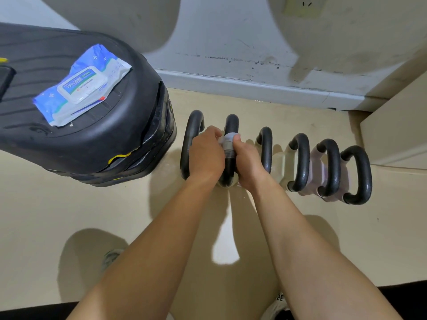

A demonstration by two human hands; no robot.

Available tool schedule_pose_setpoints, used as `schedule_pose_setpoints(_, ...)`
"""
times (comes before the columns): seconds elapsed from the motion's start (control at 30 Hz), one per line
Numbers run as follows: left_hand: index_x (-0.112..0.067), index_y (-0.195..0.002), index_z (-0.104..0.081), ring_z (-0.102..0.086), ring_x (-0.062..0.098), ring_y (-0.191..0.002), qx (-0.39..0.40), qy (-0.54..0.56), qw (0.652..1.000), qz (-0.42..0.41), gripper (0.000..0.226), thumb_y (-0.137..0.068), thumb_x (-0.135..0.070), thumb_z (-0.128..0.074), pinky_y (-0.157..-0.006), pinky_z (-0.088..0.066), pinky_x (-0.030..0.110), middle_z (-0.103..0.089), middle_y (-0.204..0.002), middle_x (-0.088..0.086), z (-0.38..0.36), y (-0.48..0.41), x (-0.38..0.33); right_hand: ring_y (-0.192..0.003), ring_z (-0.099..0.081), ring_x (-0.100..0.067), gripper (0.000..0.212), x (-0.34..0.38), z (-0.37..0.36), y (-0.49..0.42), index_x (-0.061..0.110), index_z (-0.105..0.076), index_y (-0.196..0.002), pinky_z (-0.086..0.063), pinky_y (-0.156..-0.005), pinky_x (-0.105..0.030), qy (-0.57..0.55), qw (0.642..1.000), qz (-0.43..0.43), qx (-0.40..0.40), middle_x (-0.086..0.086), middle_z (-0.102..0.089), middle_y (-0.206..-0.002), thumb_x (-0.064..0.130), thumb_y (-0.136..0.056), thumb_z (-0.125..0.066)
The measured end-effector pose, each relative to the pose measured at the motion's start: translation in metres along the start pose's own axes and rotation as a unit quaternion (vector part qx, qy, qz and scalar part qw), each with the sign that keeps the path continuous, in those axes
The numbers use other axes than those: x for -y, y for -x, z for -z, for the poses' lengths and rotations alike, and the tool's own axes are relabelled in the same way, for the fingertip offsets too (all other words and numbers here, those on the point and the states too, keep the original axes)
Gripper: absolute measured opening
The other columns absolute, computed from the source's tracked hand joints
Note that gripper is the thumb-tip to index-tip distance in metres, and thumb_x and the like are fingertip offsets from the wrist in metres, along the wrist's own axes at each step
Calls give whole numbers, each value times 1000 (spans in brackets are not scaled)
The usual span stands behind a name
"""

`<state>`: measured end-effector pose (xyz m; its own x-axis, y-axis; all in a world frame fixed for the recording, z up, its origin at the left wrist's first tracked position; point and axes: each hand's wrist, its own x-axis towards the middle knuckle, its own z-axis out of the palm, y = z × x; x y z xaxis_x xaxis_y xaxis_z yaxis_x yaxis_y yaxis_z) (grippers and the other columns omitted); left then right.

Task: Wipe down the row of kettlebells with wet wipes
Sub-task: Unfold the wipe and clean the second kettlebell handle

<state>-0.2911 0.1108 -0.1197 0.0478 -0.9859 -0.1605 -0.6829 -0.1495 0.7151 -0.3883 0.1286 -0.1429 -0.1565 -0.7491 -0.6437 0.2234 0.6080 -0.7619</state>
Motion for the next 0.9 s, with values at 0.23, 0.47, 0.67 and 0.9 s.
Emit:
schedule_pose_setpoints(0.23,-17,-109,-74,-68,8,-89,-32,71,997,0,21,-93,-23,-62,-84,-49,17,-75,-97,-4,1,30,1,-65,-49,-19,46,-21,3,18,12,-61,-66,-40,-66,-37,105,984,130,-63,-3,-56,-64,30,-105,-46)
schedule_pose_setpoints(0.47,-19,-91,-73,-63,-7,-69,-19,104,992,69,11,-88,-30,-73,-59,-42,0,-68,-76,-15,-2,48,19,-57,-45,-4,35,-57,5,42,17,-63,-73,-36,-58,-25,124,973,172,-94,12,-55,-58,24,-105,-52)
schedule_pose_setpoints(0.67,-17,-90,-77,-66,6,-75,-49,113,991,55,9,-88,-22,-69,-75,-51,15,-72,-83,-8,-8,30,4,-65,-56,-16,42,-33,2,29,7,-63,-70,-45,-63,-31,108,981,129,-99,-2,-62,-66,27,-104,-50)
schedule_pose_setpoints(0.9,-11,-77,-79,-69,18,-81,-87,118,988,45,14,-85,-20,-72,-82,-55,33,-76,-79,1,-16,-2,-5,-82,-69,-33,44,5,1,-6,1,-70,-88,-56,-76,-40,169,978,72,-100,-16,-72,-84,33,-106,-45)
